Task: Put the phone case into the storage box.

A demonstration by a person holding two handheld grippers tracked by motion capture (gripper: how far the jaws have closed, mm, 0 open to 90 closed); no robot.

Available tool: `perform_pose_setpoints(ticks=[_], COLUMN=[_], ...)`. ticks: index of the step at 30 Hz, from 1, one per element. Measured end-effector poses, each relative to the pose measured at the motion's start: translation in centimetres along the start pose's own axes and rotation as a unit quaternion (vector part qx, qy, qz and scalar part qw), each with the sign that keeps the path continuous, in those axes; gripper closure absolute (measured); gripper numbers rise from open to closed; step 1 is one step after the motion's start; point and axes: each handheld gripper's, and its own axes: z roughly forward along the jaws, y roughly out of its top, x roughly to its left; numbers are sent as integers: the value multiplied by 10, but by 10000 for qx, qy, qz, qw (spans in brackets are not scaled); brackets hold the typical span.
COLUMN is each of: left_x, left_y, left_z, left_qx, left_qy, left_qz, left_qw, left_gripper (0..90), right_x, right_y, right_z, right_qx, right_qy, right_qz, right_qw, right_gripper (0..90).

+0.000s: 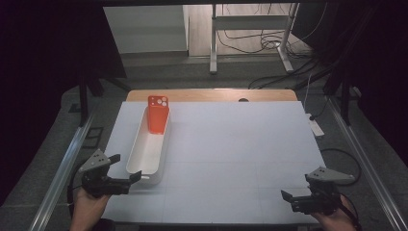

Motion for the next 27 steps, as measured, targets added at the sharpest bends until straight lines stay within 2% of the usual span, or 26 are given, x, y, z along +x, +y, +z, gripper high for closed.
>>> perform_pose_setpoints(ticks=[11,16,27], left_x=[-3,-4,-5], left_y=[-11,-16,-25], left_z=[-6,-7,-10], left_qx=[147,270,400], left_qy=[72,139,149], left_qz=[-21,38,-50], left_qw=[9999,9995,9991], left_gripper=[5,5,3], right_x=[0,0,0], right_y=[0,0,0], right_z=[0,0,0], right_qx=[1,1,3], right_qy=[-6,-6,-11], right_qz=[-4,-8,-8], right_qw=[10000,10000,10000], right_gripper=[0,0,0])
